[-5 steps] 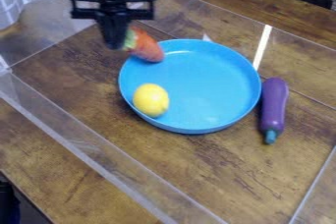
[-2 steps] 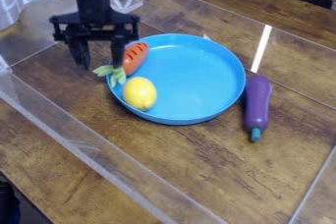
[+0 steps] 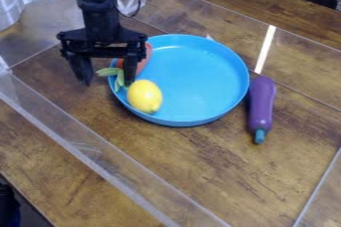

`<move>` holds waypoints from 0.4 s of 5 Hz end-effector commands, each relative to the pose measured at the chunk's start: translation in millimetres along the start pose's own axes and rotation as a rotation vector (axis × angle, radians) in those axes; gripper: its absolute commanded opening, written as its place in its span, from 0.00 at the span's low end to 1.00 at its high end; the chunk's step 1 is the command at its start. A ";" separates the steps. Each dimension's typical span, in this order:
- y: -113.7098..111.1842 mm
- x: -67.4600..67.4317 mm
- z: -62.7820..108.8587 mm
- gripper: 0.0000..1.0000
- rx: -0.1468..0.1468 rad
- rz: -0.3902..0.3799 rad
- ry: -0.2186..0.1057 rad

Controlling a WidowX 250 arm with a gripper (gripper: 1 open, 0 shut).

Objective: Move the carrot to the left side

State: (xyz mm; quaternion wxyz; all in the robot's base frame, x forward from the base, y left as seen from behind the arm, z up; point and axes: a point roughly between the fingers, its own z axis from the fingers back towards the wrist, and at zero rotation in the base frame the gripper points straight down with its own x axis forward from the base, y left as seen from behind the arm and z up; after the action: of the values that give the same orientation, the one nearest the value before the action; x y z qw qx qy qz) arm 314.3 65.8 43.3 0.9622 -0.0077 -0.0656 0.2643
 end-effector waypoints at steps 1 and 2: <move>-5.2 1.4 10.3 1.00 -0.030 -0.030 -0.057; -10.2 4.8 14.8 1.00 -0.022 0.057 -0.064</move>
State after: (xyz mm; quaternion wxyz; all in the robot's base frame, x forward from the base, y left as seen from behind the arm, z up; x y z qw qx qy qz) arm 311.2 60.2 38.3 0.9528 -0.0092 -0.0638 0.2967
